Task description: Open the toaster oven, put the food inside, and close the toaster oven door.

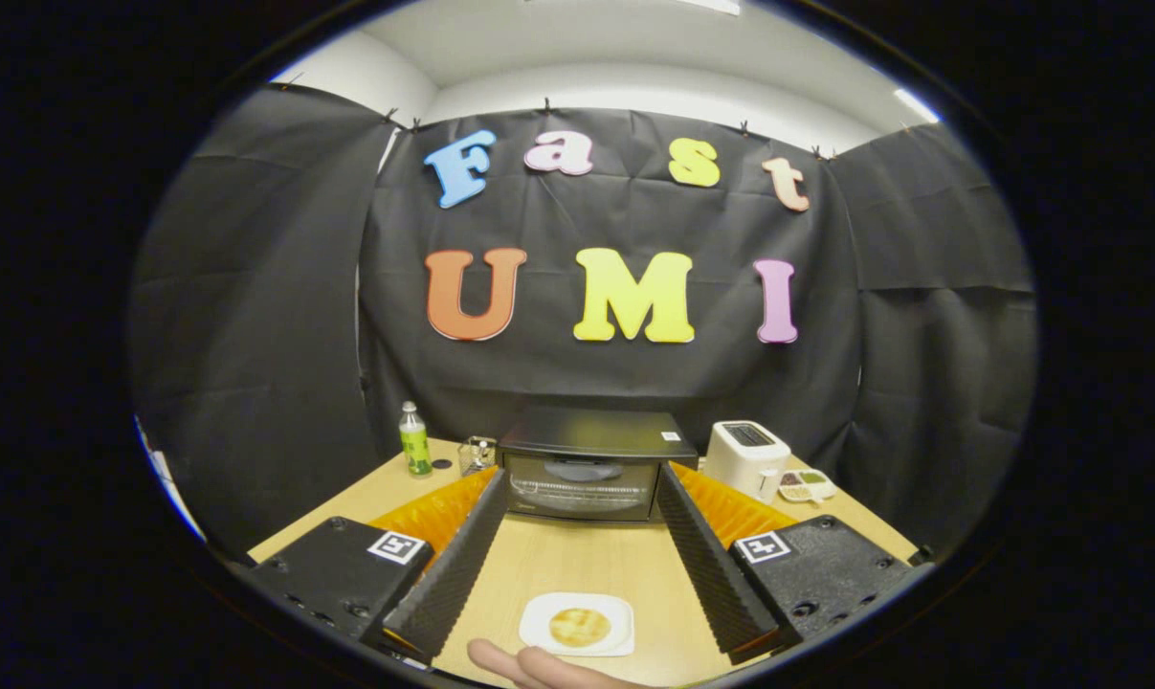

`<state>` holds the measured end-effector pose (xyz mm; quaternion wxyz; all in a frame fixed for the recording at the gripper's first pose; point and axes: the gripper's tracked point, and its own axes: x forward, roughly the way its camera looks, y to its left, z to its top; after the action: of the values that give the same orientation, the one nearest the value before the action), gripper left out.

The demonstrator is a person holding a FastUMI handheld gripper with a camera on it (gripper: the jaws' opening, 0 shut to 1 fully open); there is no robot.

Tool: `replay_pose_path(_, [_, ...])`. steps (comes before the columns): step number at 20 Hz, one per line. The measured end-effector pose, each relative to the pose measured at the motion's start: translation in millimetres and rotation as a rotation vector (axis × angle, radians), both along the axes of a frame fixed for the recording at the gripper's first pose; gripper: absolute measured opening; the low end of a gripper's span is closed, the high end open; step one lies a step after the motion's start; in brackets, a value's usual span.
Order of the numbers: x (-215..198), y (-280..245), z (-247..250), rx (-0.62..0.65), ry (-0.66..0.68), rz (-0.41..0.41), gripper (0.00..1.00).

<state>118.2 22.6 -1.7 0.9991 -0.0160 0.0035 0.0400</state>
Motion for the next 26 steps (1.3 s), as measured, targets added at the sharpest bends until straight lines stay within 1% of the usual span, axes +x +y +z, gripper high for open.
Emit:
replay_pose_path(3, [39.0,0.1,-6.2,0.026,0.035,0.000,1.00])
replay_pose_path(6, [78.8,-6.2,-9.4,0.017,0.031,-0.021,1.00])
replay_pose_path(9, [116.6,-5.3,-19.9,0.000,0.048,-0.009,1.00])
replay_pose_path(12, [151.4,-12.9,-24.3,-0.008,0.044,-0.029,1.00])
replay_pose_path(17, [207.8,-11.1,-41.8,-0.013,0.070,-0.013,1.00])
replay_pose_path(22, [259.2,-1.4,-67.6,-0.009,0.142,-0.002,1.00])
replay_pose_path(26, [295.7,-3.3,-91.3,0.021,0.215,-0.033,1.00])
